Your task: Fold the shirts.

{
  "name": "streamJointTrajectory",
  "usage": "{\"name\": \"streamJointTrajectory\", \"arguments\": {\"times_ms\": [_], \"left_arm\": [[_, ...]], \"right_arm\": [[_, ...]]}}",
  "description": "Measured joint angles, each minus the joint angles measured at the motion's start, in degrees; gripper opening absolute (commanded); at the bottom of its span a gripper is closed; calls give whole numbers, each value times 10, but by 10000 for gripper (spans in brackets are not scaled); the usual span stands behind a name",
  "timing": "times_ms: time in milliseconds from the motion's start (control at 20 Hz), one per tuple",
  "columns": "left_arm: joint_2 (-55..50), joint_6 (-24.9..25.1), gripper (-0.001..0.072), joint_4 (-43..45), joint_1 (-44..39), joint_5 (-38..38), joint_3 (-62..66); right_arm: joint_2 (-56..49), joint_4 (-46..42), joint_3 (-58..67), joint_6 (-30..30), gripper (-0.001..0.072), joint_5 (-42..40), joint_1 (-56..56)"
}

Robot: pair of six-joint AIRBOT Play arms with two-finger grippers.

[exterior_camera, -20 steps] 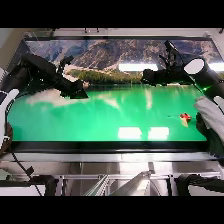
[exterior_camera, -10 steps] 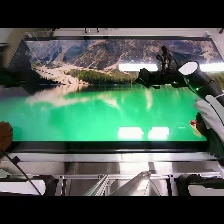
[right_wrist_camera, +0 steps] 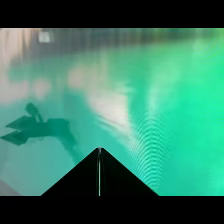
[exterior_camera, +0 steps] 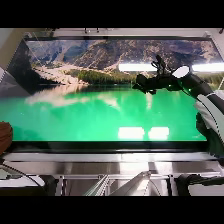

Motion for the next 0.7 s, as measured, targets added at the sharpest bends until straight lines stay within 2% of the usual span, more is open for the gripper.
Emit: {"name": "streamJointTrajectory", "arguments": {"times_ms": [150, 300, 350, 400, 450, 600, 700], "left_arm": [[0, 37, 708, -2, 28, -10, -72], [0, 54, 697, 10, 38, -28, -141], [0, 57, 510, 10, 39, -30, -159], [0, 57, 125, 12, 39, -31, -172], [0, 57, 6, 13, 36, -33, -183], [0, 58, 11, 13, 9, -38, -197], [0, 69, 15, -49, -35, -39, -184]], "right_arm": [[-2, 2, 0, -2, 16, 0, 0], [-2, 3, 0, -3, 16, 2, 0], [-2, 3, 0, -3, 16, 2, 0], [-2, 3, 0, -4, 16, 2, 0], [-2, 3, 0, -4, 16, 4, 0], [-2, 3, 0, -4, 16, 9, 0], [-2, 3, 0, -4, 15, 17, 0]]}}
